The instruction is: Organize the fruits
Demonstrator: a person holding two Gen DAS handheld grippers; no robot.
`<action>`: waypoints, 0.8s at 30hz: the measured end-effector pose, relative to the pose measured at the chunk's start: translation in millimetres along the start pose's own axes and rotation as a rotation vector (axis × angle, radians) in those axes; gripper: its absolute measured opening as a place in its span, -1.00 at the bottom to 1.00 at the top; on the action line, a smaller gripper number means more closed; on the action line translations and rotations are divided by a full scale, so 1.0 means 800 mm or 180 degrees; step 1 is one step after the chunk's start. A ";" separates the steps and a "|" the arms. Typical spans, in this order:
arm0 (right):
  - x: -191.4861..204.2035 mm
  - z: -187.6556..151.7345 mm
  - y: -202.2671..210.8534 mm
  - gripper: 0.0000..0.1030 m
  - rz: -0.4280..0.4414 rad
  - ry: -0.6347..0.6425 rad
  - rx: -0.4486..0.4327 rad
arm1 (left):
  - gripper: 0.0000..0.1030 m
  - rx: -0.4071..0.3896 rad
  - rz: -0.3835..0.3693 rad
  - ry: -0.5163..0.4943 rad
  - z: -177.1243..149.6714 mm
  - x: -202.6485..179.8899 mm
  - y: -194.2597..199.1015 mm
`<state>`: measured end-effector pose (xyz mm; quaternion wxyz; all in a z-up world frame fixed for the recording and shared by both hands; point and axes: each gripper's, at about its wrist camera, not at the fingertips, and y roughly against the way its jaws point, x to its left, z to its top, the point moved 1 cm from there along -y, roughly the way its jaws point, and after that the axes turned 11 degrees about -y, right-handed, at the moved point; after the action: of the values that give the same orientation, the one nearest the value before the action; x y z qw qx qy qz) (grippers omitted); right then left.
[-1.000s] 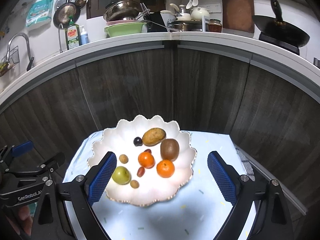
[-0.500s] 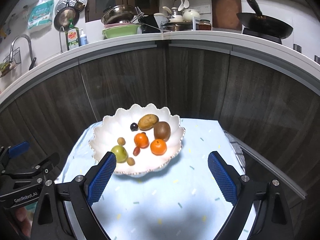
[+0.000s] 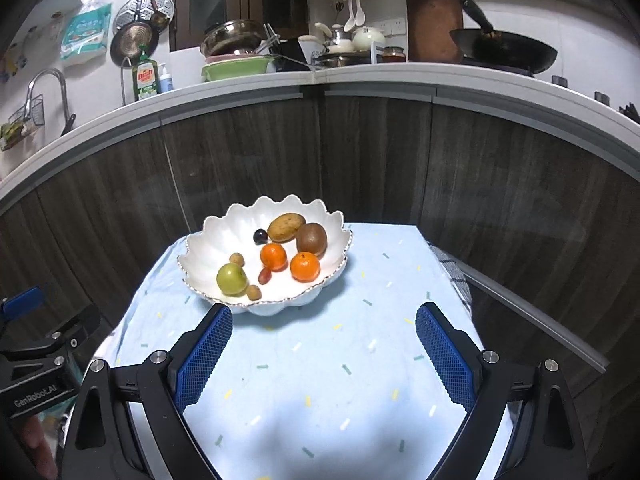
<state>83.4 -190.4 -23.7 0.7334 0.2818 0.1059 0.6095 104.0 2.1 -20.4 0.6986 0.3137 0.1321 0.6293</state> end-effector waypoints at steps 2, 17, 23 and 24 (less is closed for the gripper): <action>0.000 -0.009 0.009 0.82 -0.0011 0.0003 -0.0060 | 0.99 -0.0001 0.0017 0.0017 -0.012 0.000 0.004; -0.008 -0.068 0.023 0.85 0.0046 -0.0013 0.0065 | 0.99 0.0021 0.0077 0.0118 -0.069 -0.002 0.017; -0.011 -0.074 0.035 0.85 0.0018 -0.0009 0.0018 | 0.99 0.0016 0.0099 0.0141 -0.078 -0.002 0.025; -0.012 -0.075 0.038 0.85 0.0005 0.0003 -0.0013 | 0.99 -0.0015 0.0116 0.0142 -0.079 -0.002 0.028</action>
<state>26.2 -179.4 -57.9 0.7335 0.2800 0.1047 0.6104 49.0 18.1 -55.6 0.6847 0.3003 0.1404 0.6491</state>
